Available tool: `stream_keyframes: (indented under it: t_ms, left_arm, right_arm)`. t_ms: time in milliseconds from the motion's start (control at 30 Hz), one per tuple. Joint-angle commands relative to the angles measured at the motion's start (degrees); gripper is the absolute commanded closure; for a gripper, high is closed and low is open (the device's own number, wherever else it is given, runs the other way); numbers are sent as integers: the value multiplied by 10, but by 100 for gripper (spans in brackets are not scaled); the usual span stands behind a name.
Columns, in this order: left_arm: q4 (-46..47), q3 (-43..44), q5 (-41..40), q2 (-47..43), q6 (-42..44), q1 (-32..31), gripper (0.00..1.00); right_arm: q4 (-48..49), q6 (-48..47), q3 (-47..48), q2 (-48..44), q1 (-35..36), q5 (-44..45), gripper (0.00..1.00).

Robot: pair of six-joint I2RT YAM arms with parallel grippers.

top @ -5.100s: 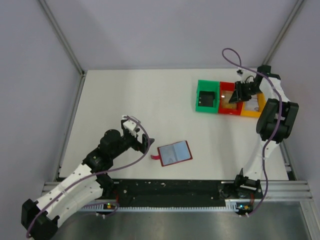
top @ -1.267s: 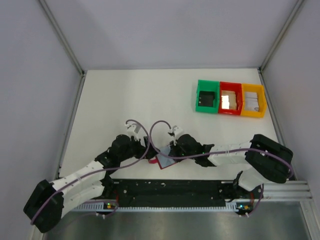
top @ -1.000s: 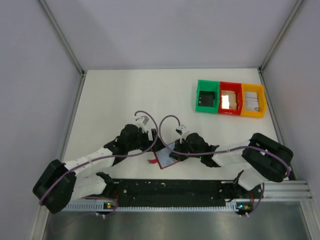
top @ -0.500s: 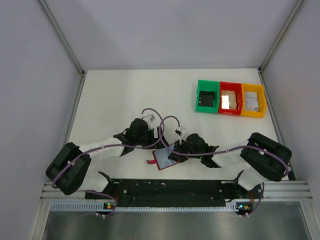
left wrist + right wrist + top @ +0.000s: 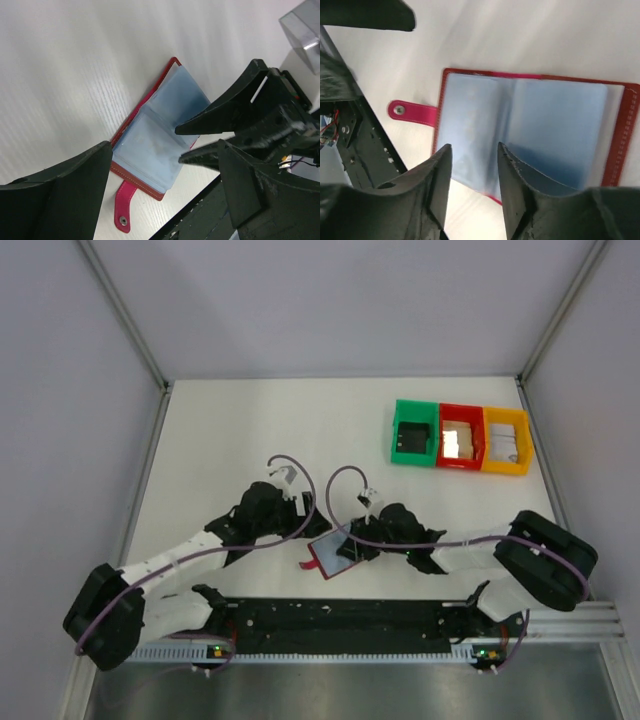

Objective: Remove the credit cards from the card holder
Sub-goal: Remove the credit card from the card holder.

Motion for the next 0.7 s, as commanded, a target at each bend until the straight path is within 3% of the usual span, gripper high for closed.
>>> stream_keyframes:
  t_ms: [0, 100, 367, 467, 667]
  left_arm:
    - [-17, -47, -90, -95, 1, 1, 11]
    - [-38, -82, -129, -173, -10, 3, 12]
    - [-68, -158, -193, -330, -40, 3, 14]
    - [-71, -167, -190, -357, -36, 2, 14]
    - [-74, -162, -185, -354, -39, 3, 14]
  right_arm:
    - [-156, -126, 88, -79, 57, 71, 51]
    - [-215, -191, 118, -93, 95, 131, 41]
    - [-274, -259, 145, -63, 147, 226, 36]
    - [-272, -271, 153, -47, 157, 222, 28]
    - [-263, -278, 164, -16, 173, 225, 27]
